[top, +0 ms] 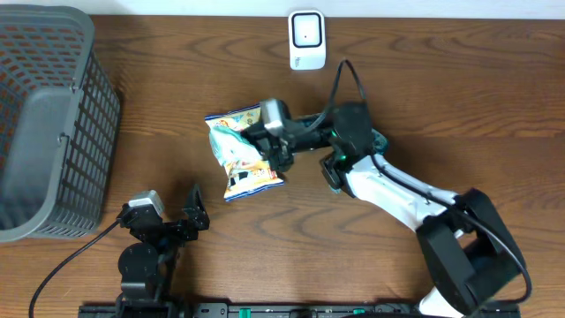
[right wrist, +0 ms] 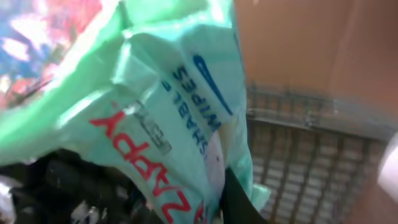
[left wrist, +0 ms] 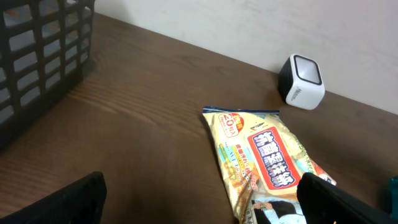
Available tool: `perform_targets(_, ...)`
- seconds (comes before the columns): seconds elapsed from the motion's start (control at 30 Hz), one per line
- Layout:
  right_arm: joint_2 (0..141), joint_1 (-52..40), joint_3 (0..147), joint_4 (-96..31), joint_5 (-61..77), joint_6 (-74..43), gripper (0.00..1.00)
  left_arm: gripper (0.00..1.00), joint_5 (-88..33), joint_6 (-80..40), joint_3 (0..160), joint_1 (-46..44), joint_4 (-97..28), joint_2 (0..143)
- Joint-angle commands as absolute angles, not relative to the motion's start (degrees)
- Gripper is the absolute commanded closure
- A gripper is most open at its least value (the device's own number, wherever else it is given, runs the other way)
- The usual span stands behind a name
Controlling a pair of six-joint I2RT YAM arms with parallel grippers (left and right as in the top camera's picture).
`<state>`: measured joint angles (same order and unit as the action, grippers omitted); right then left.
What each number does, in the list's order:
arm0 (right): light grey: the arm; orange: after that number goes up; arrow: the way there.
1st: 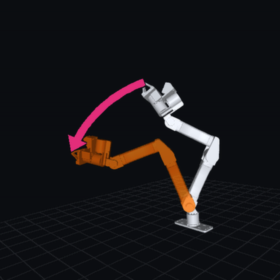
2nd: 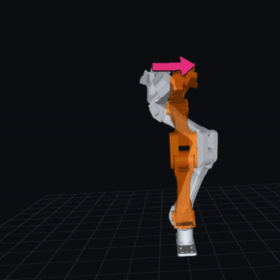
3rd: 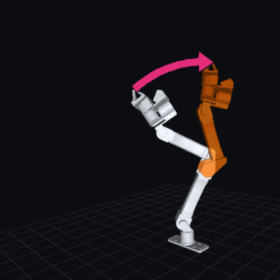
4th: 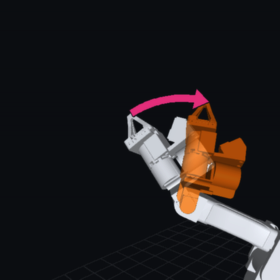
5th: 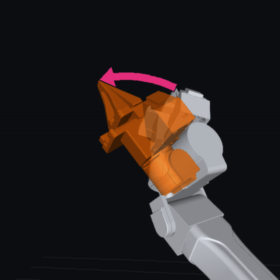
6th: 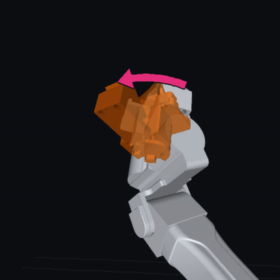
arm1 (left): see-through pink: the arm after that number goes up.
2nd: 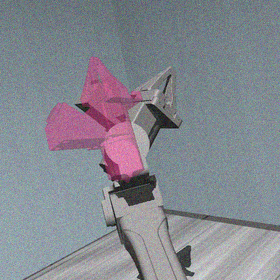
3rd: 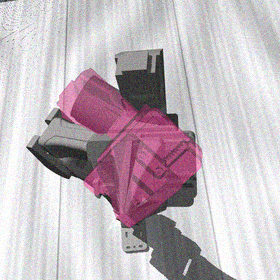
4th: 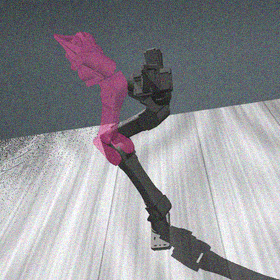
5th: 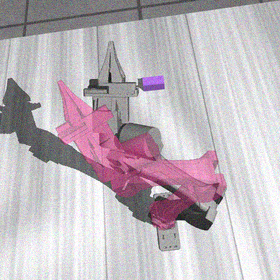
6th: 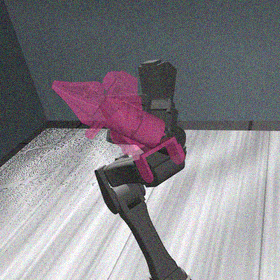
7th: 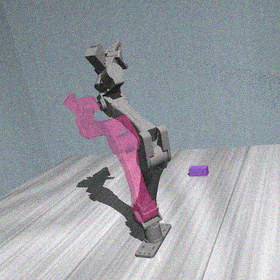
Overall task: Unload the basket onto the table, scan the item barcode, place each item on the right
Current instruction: 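Lift the wipes pack with the right gripper toward the barcode scanner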
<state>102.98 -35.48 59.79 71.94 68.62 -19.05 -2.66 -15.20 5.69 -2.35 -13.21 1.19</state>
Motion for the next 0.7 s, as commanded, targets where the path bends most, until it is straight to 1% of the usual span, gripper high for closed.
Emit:
perform_targets(0.0,103.98,-35.14,60.42,81.19,71.13,-32.69,0.99,0.02,-1.93,-14.9,4.23,-2.15,-13.61,1.34)
perform_targets(0.17,104.16,-34.87,60.4,86.28,73.12,-39.2,0.99,0.02,-1.93,-14.9,4.23,-2.15,-13.61,1.34)
perform_targets(0.3,104.12,-34.96,60.42,90.26,70.63,-48.51,0.98,0.02,-1.93,-14.9,4.23,-2.15,-13.61,1.34)
perform_targets(0.4,104.03,-34.96,60.42,90.28,64.23,-63.13,0.99,0.02,-1.93,-14.9,4.23,-2.15,-13.61,1.34)
perform_targets(0.47,104.03,-34.76,60.42,90.26,61.45,-76.64,0.98,0.02,-1.93,-14.9,4.23,-2.15,-13.61,1.34)
perform_targets(0.57,104.05,-34.09,60.4,90.24,59.13,-100.25,0.98,0.02,-1.93,-14.9,4.23,-2.15,-13.61,1.34)
perform_targets(0.63,104.05,-33.71,60.4,90.26,60.9,-117.47,0.99,0.02,-1.93,-14.9,4.23,-2.17,-13.61,1.34)
perform_targets(0.67,103.77,-33.5,60.42,90.26,60.62,-117.43,0.99,0.02,-1.93,-14.9,4.23,-2.17,-13.61,1.34)
